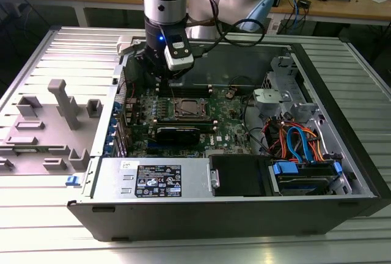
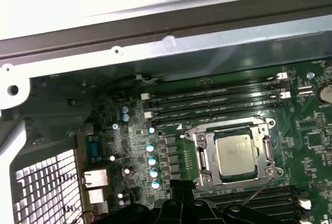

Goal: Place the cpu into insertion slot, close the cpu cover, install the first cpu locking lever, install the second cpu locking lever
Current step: 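Install the first cpu locking lever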

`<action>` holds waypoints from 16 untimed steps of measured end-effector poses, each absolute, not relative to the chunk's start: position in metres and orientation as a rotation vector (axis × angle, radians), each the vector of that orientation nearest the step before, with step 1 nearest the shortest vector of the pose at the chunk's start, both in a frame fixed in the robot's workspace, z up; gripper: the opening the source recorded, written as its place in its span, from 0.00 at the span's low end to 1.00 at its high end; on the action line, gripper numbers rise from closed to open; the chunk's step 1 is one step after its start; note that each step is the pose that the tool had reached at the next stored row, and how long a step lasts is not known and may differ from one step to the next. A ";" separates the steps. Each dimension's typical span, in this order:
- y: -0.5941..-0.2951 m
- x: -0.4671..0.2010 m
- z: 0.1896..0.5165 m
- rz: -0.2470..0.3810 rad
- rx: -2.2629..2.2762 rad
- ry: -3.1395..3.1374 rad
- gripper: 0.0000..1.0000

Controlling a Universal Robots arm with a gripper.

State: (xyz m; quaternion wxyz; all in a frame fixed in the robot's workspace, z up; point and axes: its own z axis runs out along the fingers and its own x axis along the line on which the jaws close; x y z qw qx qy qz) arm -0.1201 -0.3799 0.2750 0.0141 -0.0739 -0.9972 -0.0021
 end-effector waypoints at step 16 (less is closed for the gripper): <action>-0.361 -0.124 0.270 -0.002 0.072 -3.112 0.11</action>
